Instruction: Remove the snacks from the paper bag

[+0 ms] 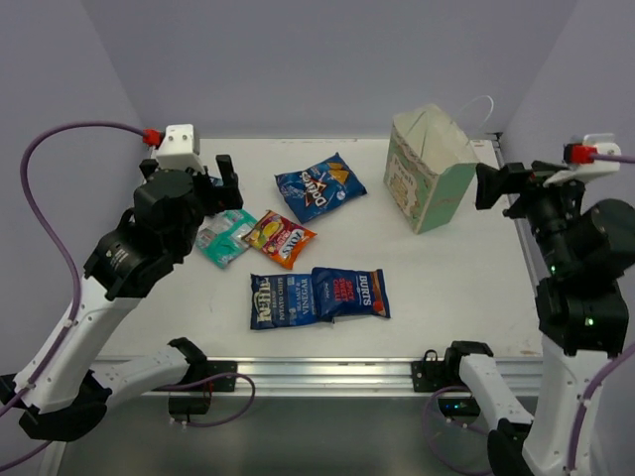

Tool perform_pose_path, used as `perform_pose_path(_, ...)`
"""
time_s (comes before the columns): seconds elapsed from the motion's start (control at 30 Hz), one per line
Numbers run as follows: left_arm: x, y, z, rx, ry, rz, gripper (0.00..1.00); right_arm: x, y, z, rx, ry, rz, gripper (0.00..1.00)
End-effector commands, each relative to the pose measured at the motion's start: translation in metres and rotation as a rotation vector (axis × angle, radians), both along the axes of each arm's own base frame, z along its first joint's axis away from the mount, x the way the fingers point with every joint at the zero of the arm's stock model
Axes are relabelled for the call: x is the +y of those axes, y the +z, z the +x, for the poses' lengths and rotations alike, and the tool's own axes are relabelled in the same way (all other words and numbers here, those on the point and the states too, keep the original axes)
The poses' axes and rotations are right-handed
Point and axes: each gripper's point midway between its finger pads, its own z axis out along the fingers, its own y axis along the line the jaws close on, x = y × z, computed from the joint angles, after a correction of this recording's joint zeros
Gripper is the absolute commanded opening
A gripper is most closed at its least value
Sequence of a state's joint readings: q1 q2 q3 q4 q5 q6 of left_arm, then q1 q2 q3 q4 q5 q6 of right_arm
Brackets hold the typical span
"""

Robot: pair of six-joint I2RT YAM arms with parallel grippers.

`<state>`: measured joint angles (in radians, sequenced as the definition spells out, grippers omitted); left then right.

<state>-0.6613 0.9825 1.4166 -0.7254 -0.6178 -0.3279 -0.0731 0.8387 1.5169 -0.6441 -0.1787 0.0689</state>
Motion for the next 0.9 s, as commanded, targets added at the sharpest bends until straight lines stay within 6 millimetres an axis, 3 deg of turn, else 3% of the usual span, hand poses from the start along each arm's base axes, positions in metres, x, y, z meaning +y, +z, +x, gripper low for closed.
perform_pose_path(0.0, 0.021, 0.044, -0.006, -0.092, 0.057, 0.001, 1.0, -0.013, 0.024, -0.039, -0.119, -0.096, 0.032, 0.99)
perform_pose_path(0.23, 0.053, 0.108, -0.028, -0.284, 0.099, 0.013, 1.0, -0.011, 0.069, -0.112, -0.382, -0.093, -0.042, 0.99)
perform_pose_path(0.43, 0.081, 0.142, -0.055, -0.425, 0.13, 0.023, 1.0, -0.021, 0.085, -0.153, -0.542, -0.14, -0.057, 0.99)
perform_pose_path(0.67, 0.094, 0.152, -0.069, -0.459, 0.13, 0.055, 1.0, -0.031, 0.087, -0.154, -0.563, -0.189, -0.032, 0.99)
perform_pose_path(0.87, 0.103, 0.149, -0.073, -0.459, 0.17, 0.054, 1.0, -0.035, 0.095, -0.157, -0.602, -0.212, -0.007, 0.99)
